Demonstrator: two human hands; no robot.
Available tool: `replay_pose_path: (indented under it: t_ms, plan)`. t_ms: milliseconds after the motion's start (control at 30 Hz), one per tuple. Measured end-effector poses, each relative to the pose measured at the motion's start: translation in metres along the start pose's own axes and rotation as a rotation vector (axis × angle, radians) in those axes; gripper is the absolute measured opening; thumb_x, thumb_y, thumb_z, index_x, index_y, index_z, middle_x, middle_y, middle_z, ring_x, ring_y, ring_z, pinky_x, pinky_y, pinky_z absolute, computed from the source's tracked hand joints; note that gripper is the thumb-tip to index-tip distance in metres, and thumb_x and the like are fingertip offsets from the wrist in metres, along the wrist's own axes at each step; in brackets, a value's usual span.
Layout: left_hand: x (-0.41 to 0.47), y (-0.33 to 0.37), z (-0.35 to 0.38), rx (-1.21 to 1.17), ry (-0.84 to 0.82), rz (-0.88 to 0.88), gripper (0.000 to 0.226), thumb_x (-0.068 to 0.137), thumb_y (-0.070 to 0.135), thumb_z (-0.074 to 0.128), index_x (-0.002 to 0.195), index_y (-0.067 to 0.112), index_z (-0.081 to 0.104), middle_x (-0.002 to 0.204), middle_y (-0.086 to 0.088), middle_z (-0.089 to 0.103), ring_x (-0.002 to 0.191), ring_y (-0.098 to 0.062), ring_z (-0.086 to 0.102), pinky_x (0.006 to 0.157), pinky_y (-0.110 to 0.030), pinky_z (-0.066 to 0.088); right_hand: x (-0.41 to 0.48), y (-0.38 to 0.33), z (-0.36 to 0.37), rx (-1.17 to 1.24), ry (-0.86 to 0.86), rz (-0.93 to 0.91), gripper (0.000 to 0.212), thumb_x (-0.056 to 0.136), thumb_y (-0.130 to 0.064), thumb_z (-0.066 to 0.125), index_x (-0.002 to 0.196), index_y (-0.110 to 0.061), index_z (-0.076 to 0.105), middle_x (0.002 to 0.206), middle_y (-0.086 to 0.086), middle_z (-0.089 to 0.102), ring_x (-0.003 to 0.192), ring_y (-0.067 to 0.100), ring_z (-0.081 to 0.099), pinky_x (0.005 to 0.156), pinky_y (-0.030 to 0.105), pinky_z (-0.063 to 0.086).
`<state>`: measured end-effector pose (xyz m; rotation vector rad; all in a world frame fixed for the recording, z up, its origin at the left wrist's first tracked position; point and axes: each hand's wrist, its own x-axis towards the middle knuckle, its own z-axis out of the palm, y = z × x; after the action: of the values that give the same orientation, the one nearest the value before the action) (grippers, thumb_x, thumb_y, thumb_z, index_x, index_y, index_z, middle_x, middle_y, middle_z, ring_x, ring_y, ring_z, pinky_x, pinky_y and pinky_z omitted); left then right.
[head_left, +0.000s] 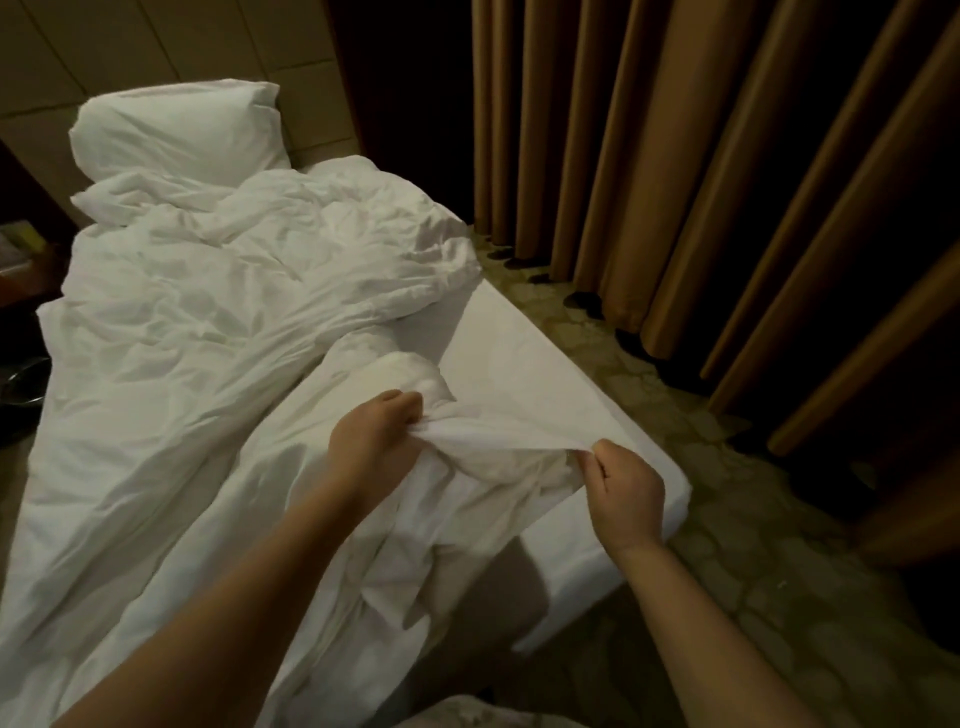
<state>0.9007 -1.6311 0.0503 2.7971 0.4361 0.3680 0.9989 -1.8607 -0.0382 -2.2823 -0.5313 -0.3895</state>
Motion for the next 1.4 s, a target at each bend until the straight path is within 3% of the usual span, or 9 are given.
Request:
replay_pose_path:
  t_ms: [67, 167, 267, 400, 500, 600, 733, 1033, 1400]
  plan:
    - [0.001, 0.007, 0.017, 0.147, -0.154, 0.041, 0.003, 0.088, 0.023, 0.054, 0.087, 0.020, 0.054, 0.090, 0.001, 0.053, 0.081, -0.024, 0.056, 0.062, -0.027, 0.040, -0.008, 0.015, 0.001, -0.116, -0.122, 0.194, 0.043, 0.098, -0.019, 0.050, 0.057, -0.024, 0.035, 0.054, -0.010, 0.040, 0.049, 0.007, 0.034, 0.047, 0.024, 0.024]
    - [-0.013, 0.017, 0.056, 0.254, -0.435, 0.071, 0.027, 0.091, 0.022, 0.048, 0.117, 0.020, 0.052, 0.111, -0.003, 0.053, 0.098, -0.024, 0.060, 0.082, -0.033, 0.049, -0.035, 0.039, 0.006, -0.394, -0.413, 0.397, 0.032, 0.102, -0.031, 0.039, 0.071, -0.023, 0.046, 0.083, 0.002, 0.065, 0.068, 0.014, 0.049, 0.062, 0.025, 0.040]
    - [-0.016, 0.014, 0.068, 0.212, -0.421, 0.065, 0.024, 0.091, 0.023, 0.050, 0.114, 0.019, 0.054, 0.108, -0.001, 0.054, 0.097, -0.021, 0.060, 0.082, -0.031, 0.050, -0.055, 0.042, 0.010, -0.424, -0.433, 0.472, 0.028, 0.102, -0.031, 0.036, 0.090, -0.019, 0.058, 0.093, 0.004, 0.068, 0.081, 0.018, 0.061, 0.070, 0.027, 0.048]
    - [-0.012, 0.018, 0.069, 0.147, -0.419, 0.112, 0.027, 0.092, 0.031, 0.053, 0.113, 0.015, 0.057, 0.109, -0.005, 0.056, 0.102, -0.023, 0.057, 0.081, -0.028, 0.043, -0.058, 0.053, 0.013, -0.229, -0.495, 0.820, 0.034, 0.104, -0.028, 0.032, 0.108, -0.009, 0.059, 0.118, 0.017, 0.061, 0.106, 0.031, 0.058, 0.085, 0.034, 0.045]
    - [-0.019, 0.027, 0.081, 0.031, -0.565, 0.168, 0.030, 0.094, 0.033, 0.053, 0.114, 0.012, 0.060, 0.113, -0.008, 0.059, 0.106, -0.022, 0.056, 0.083, -0.022, 0.036, -0.058, 0.049, 0.016, -0.098, -0.529, 0.932, 0.032, 0.102, -0.028, 0.038, 0.123, -0.010, 0.053, 0.128, 0.018, 0.056, 0.114, 0.034, 0.054, 0.088, 0.033, 0.043]
    - [-0.046, 0.044, 0.099, -0.129, -0.829, 0.277, 0.038, 0.094, 0.033, 0.053, 0.126, 0.012, 0.058, 0.125, -0.009, 0.057, 0.115, -0.022, 0.053, 0.089, -0.017, 0.032, -0.066, 0.027, 0.026, 0.030, -0.601, 0.911, 0.033, 0.096, -0.025, 0.045, 0.128, -0.014, 0.046, 0.128, 0.017, 0.056, 0.114, 0.035, 0.054, 0.091, 0.034, 0.045]
    - [-0.085, 0.054, 0.113, -0.068, -0.980, 0.228, 0.041, 0.095, 0.023, 0.049, 0.135, 0.011, 0.049, 0.135, -0.013, 0.050, 0.125, -0.029, 0.045, 0.101, -0.031, 0.032, -0.084, -0.001, 0.038, 0.019, -0.712, 0.753, 0.040, 0.093, -0.017, 0.046, 0.133, -0.015, 0.045, 0.131, 0.014, 0.055, 0.117, 0.032, 0.052, 0.093, 0.033, 0.042]
    - [-0.156, 0.011, 0.087, 0.007, -0.670, -0.233, 0.041, 0.098, 0.012, 0.035, 0.131, 0.024, 0.055, 0.129, -0.002, 0.060, 0.104, -0.015, 0.060, 0.090, -0.029, 0.048, -0.110, -0.063, 0.055, -0.108, -0.746, 0.201, 0.029, 0.100, -0.023, 0.038, 0.124, -0.021, 0.053, 0.118, 0.000, 0.063, 0.107, 0.019, 0.057, 0.095, 0.035, 0.039]
    - [-0.277, -0.098, 0.028, 0.122, -0.504, -0.453, 0.032, 0.092, 0.020, 0.043, 0.114, 0.022, 0.065, 0.118, -0.003, 0.065, 0.108, -0.023, 0.060, 0.086, -0.029, 0.048, -0.183, -0.175, 0.077, -0.202, -0.812, -0.077, 0.023, 0.098, -0.024, 0.034, 0.094, -0.022, 0.057, 0.099, 0.003, 0.065, 0.095, 0.024, 0.057, 0.088, 0.036, 0.034]
